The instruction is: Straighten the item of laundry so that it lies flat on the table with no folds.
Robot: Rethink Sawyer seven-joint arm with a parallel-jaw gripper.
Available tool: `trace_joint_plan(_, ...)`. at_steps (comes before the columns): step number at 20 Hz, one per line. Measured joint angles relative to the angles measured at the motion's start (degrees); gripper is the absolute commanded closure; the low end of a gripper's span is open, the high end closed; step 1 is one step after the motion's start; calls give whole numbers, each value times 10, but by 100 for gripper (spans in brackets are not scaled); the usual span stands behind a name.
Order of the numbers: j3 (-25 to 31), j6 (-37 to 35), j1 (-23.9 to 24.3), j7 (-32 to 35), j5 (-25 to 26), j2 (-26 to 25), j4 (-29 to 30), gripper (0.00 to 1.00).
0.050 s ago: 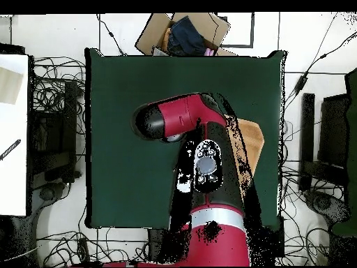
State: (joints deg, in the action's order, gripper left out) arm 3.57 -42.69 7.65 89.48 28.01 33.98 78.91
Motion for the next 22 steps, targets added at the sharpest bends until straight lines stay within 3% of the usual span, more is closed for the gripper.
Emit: trace_joint_plan(22,-10,0,-4,0,26,8,34,0)
